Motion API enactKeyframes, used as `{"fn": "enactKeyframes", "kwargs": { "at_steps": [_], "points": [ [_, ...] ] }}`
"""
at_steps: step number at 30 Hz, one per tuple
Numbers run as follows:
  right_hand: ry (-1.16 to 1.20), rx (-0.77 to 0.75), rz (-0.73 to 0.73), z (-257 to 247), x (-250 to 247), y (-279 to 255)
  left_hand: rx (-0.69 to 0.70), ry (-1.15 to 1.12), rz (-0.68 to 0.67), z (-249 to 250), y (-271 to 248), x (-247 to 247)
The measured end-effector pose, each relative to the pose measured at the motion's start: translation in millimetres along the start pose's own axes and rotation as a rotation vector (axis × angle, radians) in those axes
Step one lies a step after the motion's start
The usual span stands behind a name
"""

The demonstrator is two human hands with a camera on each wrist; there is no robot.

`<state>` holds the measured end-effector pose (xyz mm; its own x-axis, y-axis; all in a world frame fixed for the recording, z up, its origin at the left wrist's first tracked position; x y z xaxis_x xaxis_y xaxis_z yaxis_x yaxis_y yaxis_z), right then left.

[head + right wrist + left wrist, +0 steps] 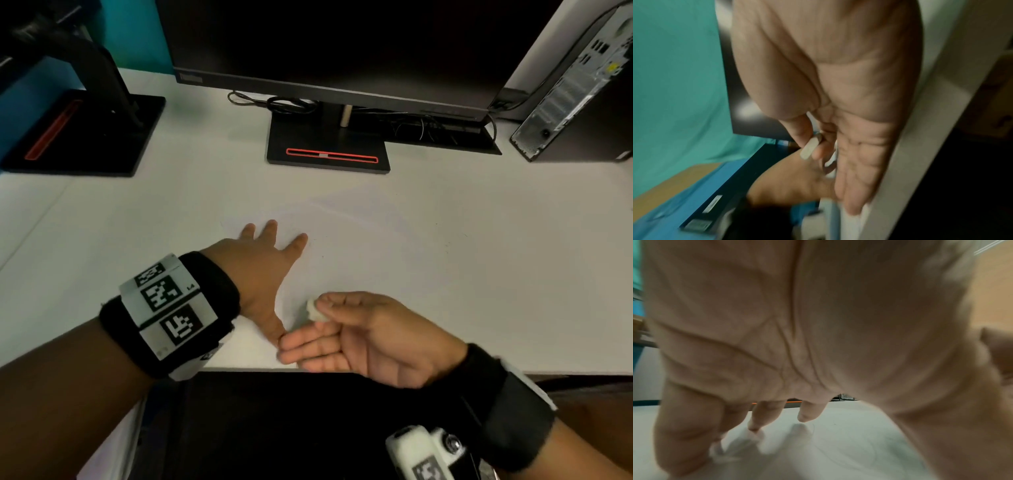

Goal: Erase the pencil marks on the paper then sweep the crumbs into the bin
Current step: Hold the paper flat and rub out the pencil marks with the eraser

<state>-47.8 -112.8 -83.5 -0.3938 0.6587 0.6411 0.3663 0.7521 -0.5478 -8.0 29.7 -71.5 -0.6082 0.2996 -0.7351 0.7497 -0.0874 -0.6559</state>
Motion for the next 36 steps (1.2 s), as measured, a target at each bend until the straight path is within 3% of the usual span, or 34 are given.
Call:
{"fn": "enactKeyframes", "kwargs": {
  "at_steps": [2, 5, 7, 9, 13, 15, 17, 21, 23, 25, 29, 31, 33, 36],
  "points": [
    [0.135, -0.068, 0.134, -22, -30, 5, -0.004, -0.009, -0.003, 0, -1, 2],
    [0.429, -0.487, 0.403, -84, -81, -9, 0.012, -0.053, -0.003, -1, -5, 4],
    [0.53, -0.697, 0.44, -102, -92, -26, 0.039, -0.068, 0.007, 1, -5, 5],
    [0.531, -0.643, 0.345, -89, -73, -26, 0.066, -0.072, 0.016, 4, -6, 4],
    [0.216, -0.157, 0.158, -11, -14, -3, 0.113, -0.066, 0.039, 12, -7, 4],
    [0.154, -0.051, 0.132, -1, -15, 4, 0.131, -0.062, 0.039, 13, -7, 4],
    [0.312, -0.122, 0.201, -23, -37, 6, 0.133, -0.068, 0.027, 13, -9, 6],
    [0.56, -0.623, 0.514, -87, -99, -16, 0.14, -0.067, 0.015, 13, -10, 7],
    [0.601, -0.785, 0.564, -97, -107, -31, 0.135, -0.058, 0.011, 15, -11, 7],
    [0.608, -0.746, 0.454, -85, -87, -26, 0.128, -0.052, 0.013, 16, -12, 5],
    [0.267, -0.247, 0.271, -24, -28, 7, 0.148, -0.042, 0.014, 21, -14, 7],
    [0.196, -0.146, 0.257, -19, -27, 13, 0.165, -0.023, 0.02, 21, -15, 10],
    [0.35, -0.257, 0.312, -43, -49, 13, 0.184, -0.029, 0.028, 19, -15, 12],
    [0.606, -0.66, 0.495, -89, -97, -7, 0.187, -0.086, 0.055, 19, -15, 10]
  ]
}}
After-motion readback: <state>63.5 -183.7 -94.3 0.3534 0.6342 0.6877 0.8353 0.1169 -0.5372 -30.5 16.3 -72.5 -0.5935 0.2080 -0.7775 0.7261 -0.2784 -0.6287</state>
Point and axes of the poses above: each hand's wrist, its own y-axis towards the middle knuckle, its own x-axis out of the palm, z = x × y, the point moved 7 cm from there along y, towards the middle knuckle, and after that the axes turned 12 degrees about y, right-handed, at the moved point
